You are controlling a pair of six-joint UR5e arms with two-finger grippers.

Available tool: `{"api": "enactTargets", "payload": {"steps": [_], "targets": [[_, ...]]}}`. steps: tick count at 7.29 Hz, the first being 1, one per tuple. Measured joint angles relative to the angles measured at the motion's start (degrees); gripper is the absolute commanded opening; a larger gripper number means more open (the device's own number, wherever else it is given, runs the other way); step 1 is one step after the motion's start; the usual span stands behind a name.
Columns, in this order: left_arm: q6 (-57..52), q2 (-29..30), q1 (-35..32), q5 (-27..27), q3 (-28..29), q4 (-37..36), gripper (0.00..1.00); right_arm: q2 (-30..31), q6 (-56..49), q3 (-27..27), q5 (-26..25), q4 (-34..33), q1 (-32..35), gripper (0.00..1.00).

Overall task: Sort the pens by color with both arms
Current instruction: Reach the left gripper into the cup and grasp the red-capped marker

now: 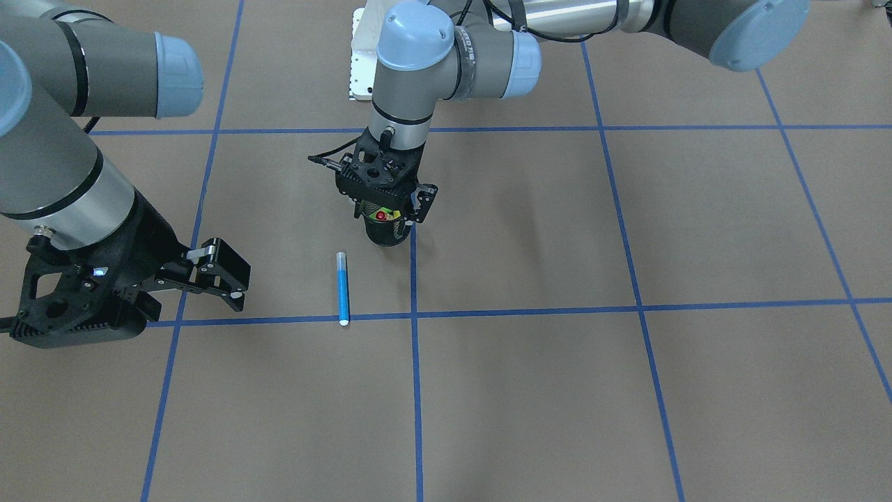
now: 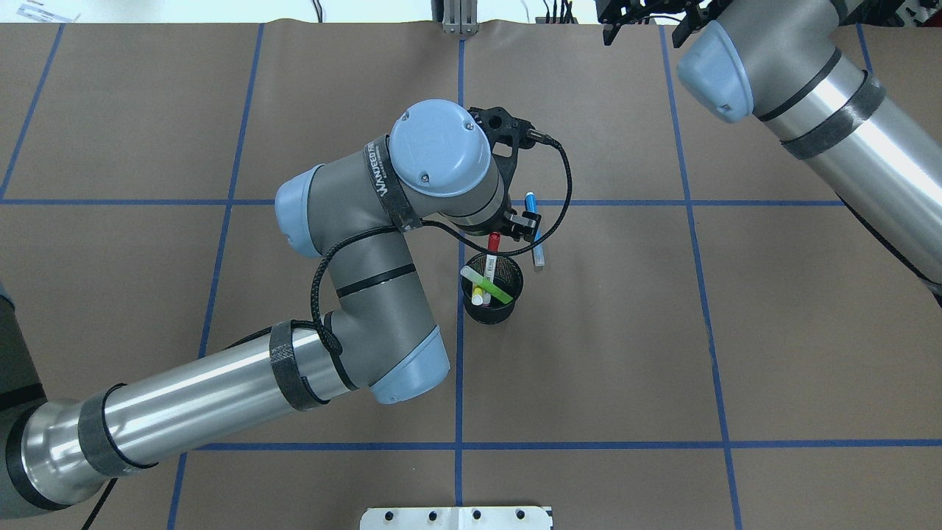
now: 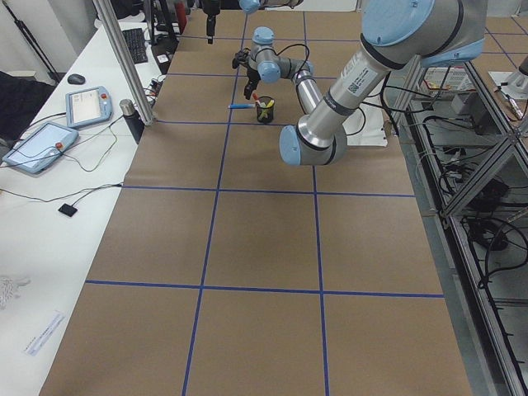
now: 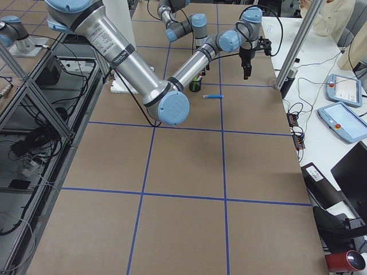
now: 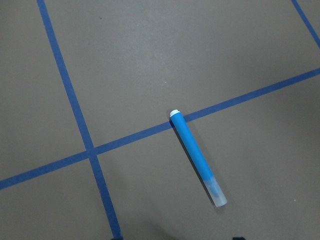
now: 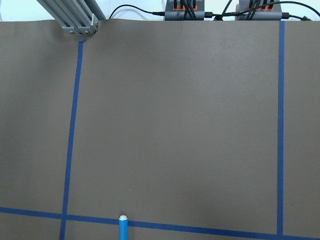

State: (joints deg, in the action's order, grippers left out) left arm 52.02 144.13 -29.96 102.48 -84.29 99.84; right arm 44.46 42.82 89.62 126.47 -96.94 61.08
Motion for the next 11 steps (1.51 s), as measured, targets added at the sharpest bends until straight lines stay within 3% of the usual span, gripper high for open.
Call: {"api": "enactTargets", "payload": {"steps": [7, 11], "targets": [[-0.07, -0.78, 0.83, -0.09, 0.01, 0.0, 0.41, 0.01, 0.04, -0.58, -0.09, 0.6, 0.07, 0.99], [-0.07, -0.77, 0.91, -0.09, 0.01, 0.0, 0.16, 0.01, 0.41, -1.68, -0.09, 2.86, 0.18, 0.99]]}}
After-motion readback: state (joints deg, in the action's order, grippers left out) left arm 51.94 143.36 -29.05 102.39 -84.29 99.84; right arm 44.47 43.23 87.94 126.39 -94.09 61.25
